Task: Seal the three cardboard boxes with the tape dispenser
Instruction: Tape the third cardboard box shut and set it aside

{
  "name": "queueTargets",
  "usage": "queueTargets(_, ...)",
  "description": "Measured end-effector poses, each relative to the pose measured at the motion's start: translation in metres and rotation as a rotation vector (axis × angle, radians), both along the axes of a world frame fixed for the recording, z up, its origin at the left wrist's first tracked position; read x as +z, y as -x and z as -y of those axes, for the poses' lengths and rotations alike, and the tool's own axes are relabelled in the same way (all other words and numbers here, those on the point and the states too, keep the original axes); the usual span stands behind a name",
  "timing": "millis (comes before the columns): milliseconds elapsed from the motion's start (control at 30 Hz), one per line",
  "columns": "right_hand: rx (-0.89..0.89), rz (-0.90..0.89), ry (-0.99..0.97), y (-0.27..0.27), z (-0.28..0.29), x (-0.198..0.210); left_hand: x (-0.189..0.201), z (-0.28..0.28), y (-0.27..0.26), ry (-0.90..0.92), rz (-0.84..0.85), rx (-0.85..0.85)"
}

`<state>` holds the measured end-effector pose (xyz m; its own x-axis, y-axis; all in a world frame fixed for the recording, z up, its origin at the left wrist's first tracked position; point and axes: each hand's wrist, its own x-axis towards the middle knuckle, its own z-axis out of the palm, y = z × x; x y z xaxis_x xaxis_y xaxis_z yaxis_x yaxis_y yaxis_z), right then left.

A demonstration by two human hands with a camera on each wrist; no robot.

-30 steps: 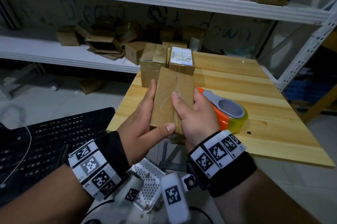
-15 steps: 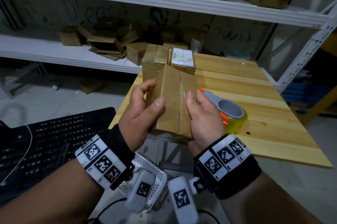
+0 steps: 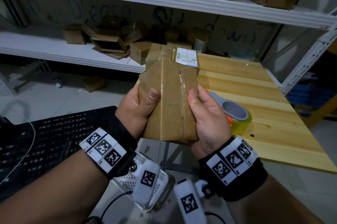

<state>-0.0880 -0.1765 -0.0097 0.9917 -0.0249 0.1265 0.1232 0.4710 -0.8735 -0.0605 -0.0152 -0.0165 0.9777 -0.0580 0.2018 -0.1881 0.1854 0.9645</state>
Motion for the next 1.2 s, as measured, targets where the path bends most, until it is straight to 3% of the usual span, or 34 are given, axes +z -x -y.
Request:
queueTargets(100, 0.044, -0.002, -0.028, 0.000, 0.004, 0.004, 0.006, 0.004, 0.006, 0.078, -0.063, -0.023)
queueTargets(200, 0.009, -0.009, 0.033, -0.002, 0.004, 0.005, 0.009, 0.005, 0.009, 0.023, -0.076, 0.053)
queueTargets(333, -0.220, -0.026, 0.375, -0.005, 0.004, 0.004, 0.001, 0.001, 0.005, -0.226, -0.027, 0.264)
queueTargets(467, -0.124, -0.041, 0.537, 0.000, -0.003, 0.003, -0.001, -0.003, 0.004, -0.393, 0.060, 0.360)
queueTargets(600, -0.154, -0.005, 0.710, 0.001, -0.012, -0.008, -0.001, -0.001, 0.007, -0.373, 0.060, 0.334)
queueTargets(800, -0.041, -0.007, 0.375, 0.001, 0.004, 0.001, 0.012, 0.006, 0.011, 0.054, -0.207, 0.010)
queueTargets(900, -0.029, -0.030, 0.339, 0.002, 0.005, 0.002, 0.016, 0.006, 0.013, 0.064, -0.268, -0.020)
queueTargets(1067, 0.015, -0.062, 0.269, 0.006, 0.004, 0.006, 0.019, 0.011, 0.015, 0.051, -0.210, -0.024)
queueTargets(1200, 0.029, -0.186, 0.284, 0.009, 0.005, 0.008, 0.014, 0.009, 0.017, -0.005, -0.184, -0.019)
